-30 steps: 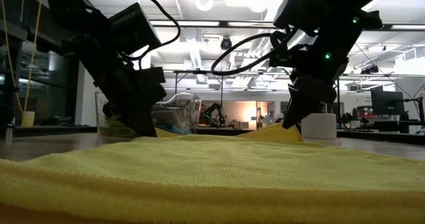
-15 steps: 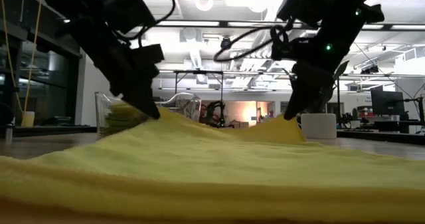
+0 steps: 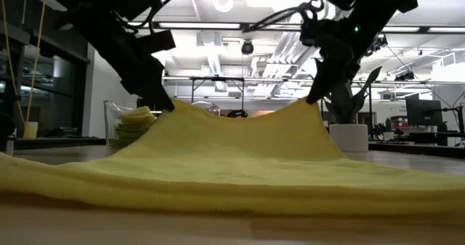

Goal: Fold microfiber towels
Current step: Fold the yellow towel

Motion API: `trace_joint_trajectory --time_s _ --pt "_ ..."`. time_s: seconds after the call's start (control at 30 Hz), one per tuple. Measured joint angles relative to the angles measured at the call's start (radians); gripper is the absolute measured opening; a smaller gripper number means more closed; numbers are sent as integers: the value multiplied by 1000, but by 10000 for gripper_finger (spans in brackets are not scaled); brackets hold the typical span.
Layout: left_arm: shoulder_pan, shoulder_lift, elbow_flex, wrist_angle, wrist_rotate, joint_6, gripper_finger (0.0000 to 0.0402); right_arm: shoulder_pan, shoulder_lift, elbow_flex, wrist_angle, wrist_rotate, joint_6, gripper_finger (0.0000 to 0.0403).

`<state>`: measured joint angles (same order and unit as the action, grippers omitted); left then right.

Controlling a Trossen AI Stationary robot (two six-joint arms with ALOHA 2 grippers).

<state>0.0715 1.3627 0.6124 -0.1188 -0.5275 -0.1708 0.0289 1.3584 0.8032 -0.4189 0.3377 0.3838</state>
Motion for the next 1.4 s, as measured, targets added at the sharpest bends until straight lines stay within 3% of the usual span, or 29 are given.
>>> trace_joint_trajectory --time_s 0.2,0.33,0.53,0.77,1.1,1.4 --pt "-29 -77 0 -109 69 -11 0 45 -41 0 1 -101 34 0" --pt "-81 -150 0 -172 89 -59 0 120 -46 0 12 -121 102 0" --pt "-168 -220 0 -170 218 -187 0 244 -46 0 20 -119 238 0" --pt "-309 -186 0 -172 256 -329 0 356 -42 0 36 -51 415 0" --pt "-459 -101 0 -157 251 -534 0 497 72 0 184 -55 606 0" --pt "-563 -18 0 -33 254 -645 0 573 158 0 281 -57 727 0"
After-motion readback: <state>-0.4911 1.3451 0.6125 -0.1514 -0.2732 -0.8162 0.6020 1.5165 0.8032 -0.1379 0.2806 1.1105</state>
